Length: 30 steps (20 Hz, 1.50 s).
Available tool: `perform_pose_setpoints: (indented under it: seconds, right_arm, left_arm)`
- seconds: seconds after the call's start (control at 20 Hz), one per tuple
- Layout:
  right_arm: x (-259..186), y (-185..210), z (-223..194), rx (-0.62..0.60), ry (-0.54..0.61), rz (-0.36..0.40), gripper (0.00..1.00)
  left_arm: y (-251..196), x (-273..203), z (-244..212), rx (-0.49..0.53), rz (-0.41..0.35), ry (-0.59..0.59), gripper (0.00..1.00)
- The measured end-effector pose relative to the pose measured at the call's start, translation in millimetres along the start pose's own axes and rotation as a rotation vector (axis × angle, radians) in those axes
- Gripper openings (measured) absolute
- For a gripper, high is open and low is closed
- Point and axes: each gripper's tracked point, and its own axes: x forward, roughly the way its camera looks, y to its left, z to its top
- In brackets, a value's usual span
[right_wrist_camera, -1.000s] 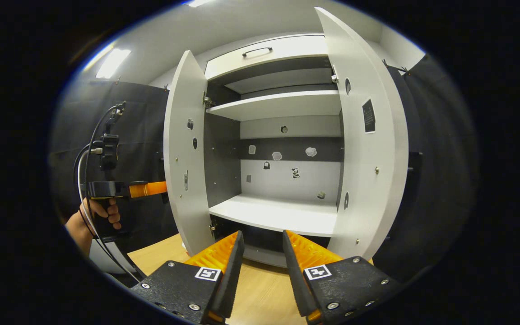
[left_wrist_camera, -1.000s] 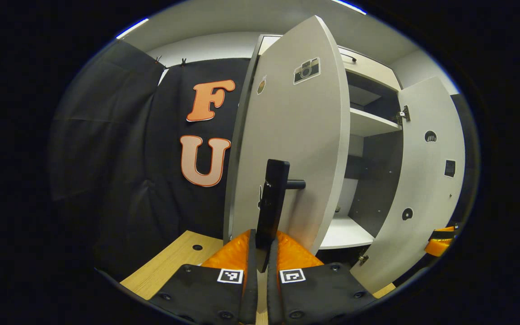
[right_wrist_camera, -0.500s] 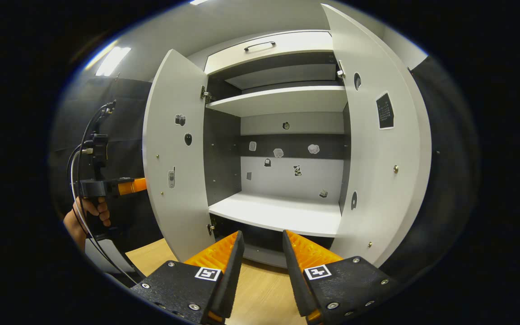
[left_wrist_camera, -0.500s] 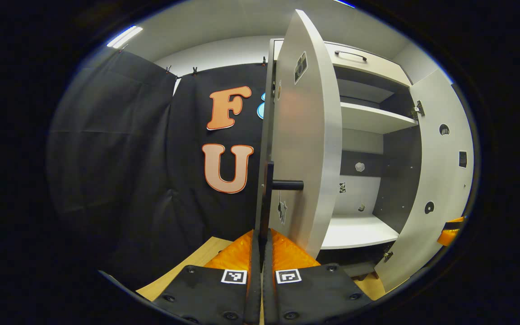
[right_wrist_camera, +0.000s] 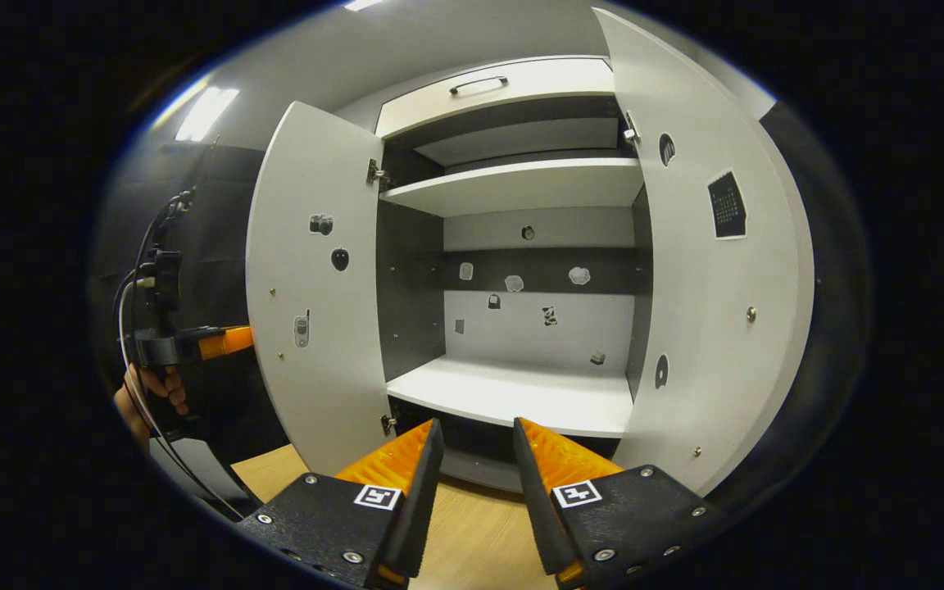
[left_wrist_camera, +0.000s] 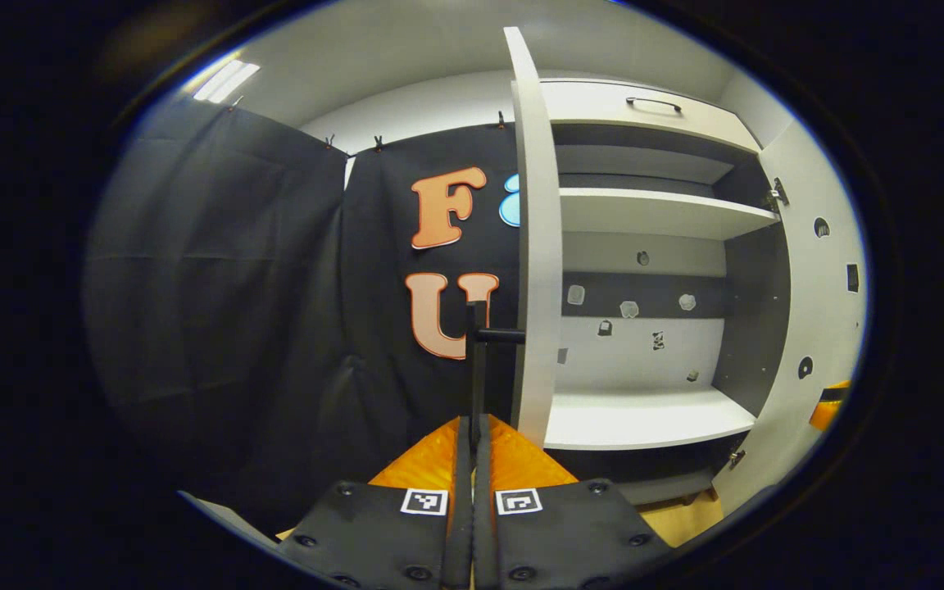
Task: Open the right door of the double-door shoe cabinet with the right hand, and open the left door with the left hand.
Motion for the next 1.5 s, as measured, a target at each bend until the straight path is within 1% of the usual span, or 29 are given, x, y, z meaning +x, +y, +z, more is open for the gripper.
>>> perform_pose_setpoints:
  seconds: [0.05,0.1,0.25,0.4,0.55,0.7,0.75,0.8,0.9,0.95,1.05,1.2,1.25,1.3,1.35,1.4,1.45,1.5]
  right_arm:
    - [0.0,-2.0,0.5,0.002,-0.009,-0.002,0.53]
    - [-0.3,-3.3,-0.8,0.009,-0.009,-0.004,0.56]
    - [-1.7,-7.0,-2.7,0.022,-0.010,-0.011,0.63]
    - [-8.2,-10.8,4.2,-0.006,-0.040,-0.025,0.68]
    - [-15.4,-10.3,4.5,-0.013,-0.060,-0.033,0.74]
    - [-23.9,-16.2,10.9,-0.029,-0.082,-0.048,0.78]
    - [-26.0,-17.2,14.6,-0.036,-0.094,-0.051,0.80]
    - [-29.1,-20.0,18.9,-0.045,-0.108,-0.060,0.81]
    - [-35.2,-25.8,26.7,-0.067,-0.136,-0.071,0.85]
    - [-37.3,-27.4,28.5,-0.079,-0.145,-0.074,0.86]
    - [-41.4,-35.7,32.4,-0.101,-0.156,-0.095,0.88]
    - [-45.7,-47.8,37.4,-0.115,-0.173,-0.127,0.90]
    - [-48.0,-48.7,39.1,-0.121,-0.181,-0.131,0.90]
    - [-51.0,-50.6,41.1,-0.126,-0.187,-0.134,0.91]
    - [-53.9,-51.3,43.3,-0.128,-0.192,-0.141,0.91]
    - [-54.4,-51.8,44.7,-0.127,-0.197,-0.147,0.91]
    - [-56.2,-52.0,46.7,-0.123,-0.202,-0.156,0.91]
    - [-58.6,-51.3,49.4,-0.117,-0.209,-0.163,0.91]
  left_arm:
    - [4.6,-6.0,1.5,0.024,0.022,-0.018,0.07]
    - [-1.3,-14.1,-0.9,0.035,0.001,-0.030,0.07]
    - [-15.1,-25.2,3.5,0.054,-0.022,-0.061,0.08]
    - [-37.8,-30.4,11.1,0.033,-0.066,-0.076,0.08]
    - [-62.9,-32.4,10.6,0.044,-0.115,-0.063,0.08]
    - [-92.3,-39.7,21.3,0.056,-0.164,-0.084,0.08]
    - [-99.1,-40.9,25.2,0.061,-0.174,-0.094,0.08]
    - [-107.6,-42.4,27.2,0.063,-0.185,-0.100,0.16]
    - [-123.8,-43.9,26.4,0.058,-0.207,-0.089,0.18]
    - [-131.0,-45.9,25.4,0.050,-0.216,-0.081,0.17]
    - [-138.4,-53.6,25.5,0.035,-0.217,-0.076,0.26]
    - [-145.5,-58.5,21.9,0.045,-0.218,-0.061,0.50]
    - [-143.4,-60.4,21.9,0.048,-0.208,-0.058,0.51]
    - [-142.6,-61.7,22.8,0.046,-0.199,-0.060,0.58]
    - [-141.1,-63.2,25.7,0.042,-0.195,-0.066,0.60]
    - [-139.2,-64.9,29.5,0.038,-0.195,-0.075,0.67]
    - [-137.5,-65.5,34.8,0.036,-0.200,-0.087,0.69]
    - [-137.5,-65.6,40.4,0.036,-0.209,-0.102,0.74]
